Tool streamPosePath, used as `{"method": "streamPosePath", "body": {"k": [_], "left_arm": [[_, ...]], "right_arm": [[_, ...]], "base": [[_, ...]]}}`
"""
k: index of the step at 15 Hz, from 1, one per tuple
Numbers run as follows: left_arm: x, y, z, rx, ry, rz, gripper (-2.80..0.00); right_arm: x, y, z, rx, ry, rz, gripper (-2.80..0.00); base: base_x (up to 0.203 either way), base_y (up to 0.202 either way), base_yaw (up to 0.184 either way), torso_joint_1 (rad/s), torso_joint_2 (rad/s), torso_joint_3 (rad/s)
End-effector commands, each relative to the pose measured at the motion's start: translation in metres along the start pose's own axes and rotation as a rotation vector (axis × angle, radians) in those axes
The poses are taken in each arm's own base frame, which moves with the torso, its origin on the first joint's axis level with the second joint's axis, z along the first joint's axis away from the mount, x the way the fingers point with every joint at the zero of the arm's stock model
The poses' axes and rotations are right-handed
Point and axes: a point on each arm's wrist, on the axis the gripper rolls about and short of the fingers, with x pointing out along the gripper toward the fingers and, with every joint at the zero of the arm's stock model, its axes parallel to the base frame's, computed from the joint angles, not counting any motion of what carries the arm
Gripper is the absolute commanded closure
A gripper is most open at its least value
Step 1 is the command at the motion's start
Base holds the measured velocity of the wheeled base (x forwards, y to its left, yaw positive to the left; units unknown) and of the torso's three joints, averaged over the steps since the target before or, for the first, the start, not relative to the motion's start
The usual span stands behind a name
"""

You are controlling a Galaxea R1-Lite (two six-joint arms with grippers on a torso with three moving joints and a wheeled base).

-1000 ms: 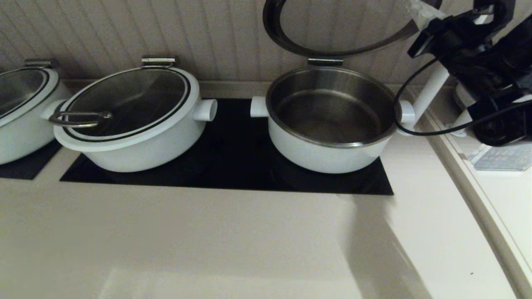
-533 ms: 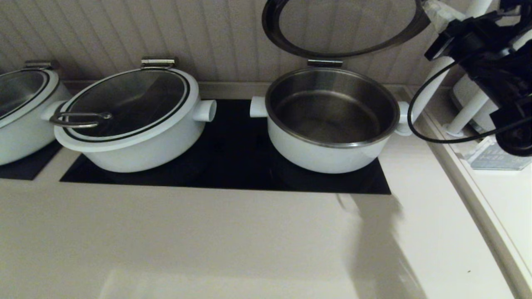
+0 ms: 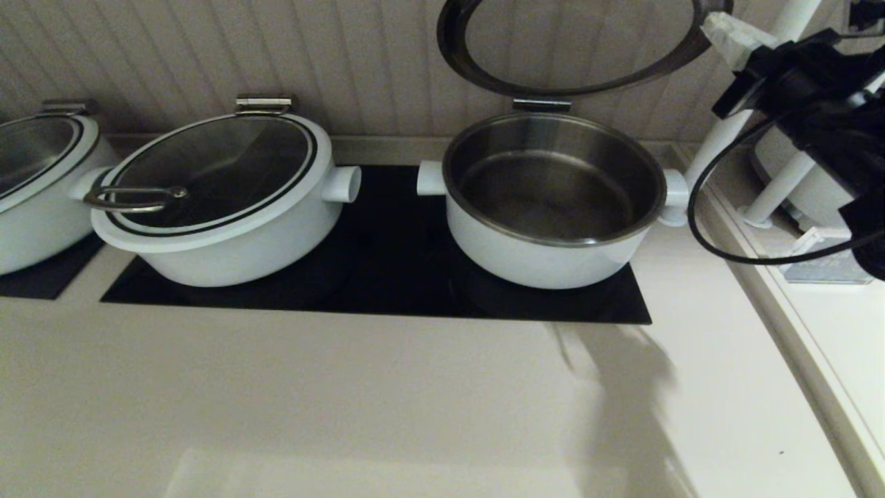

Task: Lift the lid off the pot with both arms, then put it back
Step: Close the pot lid

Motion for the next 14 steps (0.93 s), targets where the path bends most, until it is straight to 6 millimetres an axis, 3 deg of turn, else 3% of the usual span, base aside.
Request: {"method": "streamPosePath", "body": {"k": [1,5,12,14], "left_arm": [[0.000,0.000,0.000,-0.001,-0.001,0.000,0.00],[0.000,0.000,0.000,-0.001,-0.001,0.000,0.00],[0.000,0.000,0.000,-0.001,-0.003,0.000,0.00],[0.000,0.000,0.000,-0.001,-0.003,0.000,0.00]], "right_arm": [[-0.010,0.002,0.011,-0.002,-0.005,0.003,0.00],[-0.035,0.010,0.030,0.011,0.023,0.008,0.00],[-0.076,0.014,0.116,0.040,0.034,0.002,0.00],[-0.079,0.013,0.126,0.064,0.039,-0.005,0.00]], "base": [[0.000,0.000,0.000,0.000,0.00,0.000],[0.000,0.000,0.000,0.000,0.00,0.000],[0.000,0.000,0.000,0.000,0.00,0.000],[0.000,0.000,0.000,0.000,0.00,0.000]]}}
